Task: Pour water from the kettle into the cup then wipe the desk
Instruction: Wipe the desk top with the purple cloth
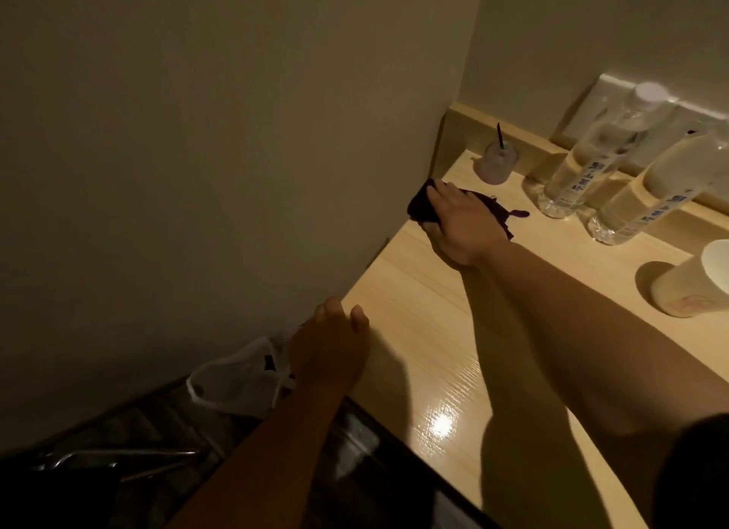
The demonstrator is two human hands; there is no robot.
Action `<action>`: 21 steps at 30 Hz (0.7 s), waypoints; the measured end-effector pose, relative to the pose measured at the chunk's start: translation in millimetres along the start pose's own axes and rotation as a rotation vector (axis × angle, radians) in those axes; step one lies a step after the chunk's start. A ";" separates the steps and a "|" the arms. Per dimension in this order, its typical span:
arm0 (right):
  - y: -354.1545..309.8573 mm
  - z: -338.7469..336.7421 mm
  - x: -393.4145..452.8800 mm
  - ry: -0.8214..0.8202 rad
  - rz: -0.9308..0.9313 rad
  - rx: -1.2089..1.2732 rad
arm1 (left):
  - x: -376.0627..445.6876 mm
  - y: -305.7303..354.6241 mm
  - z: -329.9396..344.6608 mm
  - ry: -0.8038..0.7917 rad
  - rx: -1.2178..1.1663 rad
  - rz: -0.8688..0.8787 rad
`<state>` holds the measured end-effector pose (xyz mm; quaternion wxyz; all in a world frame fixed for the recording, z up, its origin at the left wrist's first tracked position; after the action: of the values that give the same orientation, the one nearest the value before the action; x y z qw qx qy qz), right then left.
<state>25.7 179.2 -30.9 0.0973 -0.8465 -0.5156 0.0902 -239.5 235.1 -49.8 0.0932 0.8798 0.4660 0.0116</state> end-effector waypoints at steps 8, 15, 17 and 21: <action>-51.6 17.1 -77.9 -0.002 -0.041 0.035 | 0.6 -1.4 3.9 -0.052 0.011 -0.038; -142.2 40.2 -224.6 -0.026 -0.078 0.046 | -0.7 -2.1 0.0 -0.042 -0.058 0.021; -165.1 44.8 -259.2 -0.085 -0.078 0.048 | -1.3 -0.6 -1.8 -0.052 -0.085 0.020; -191.8 40.7 -312.9 -0.050 0.053 0.427 | -1.5 0.0 -2.6 -0.040 -0.082 0.036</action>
<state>-290.1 -10.4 -4.3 0.2590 -0.8175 -0.4646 0.2209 -240.6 234.3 -47.1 0.1383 0.8836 0.4472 0.0149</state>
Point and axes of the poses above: each hand's wrist, its own x-axis towards the middle knuckle, its own z-axis out of the palm, y = z × x, the point moved 3 cm from there along x, towards the middle knuckle, and after that the axes turned 2 degrees about x, right-handed, at the moved point
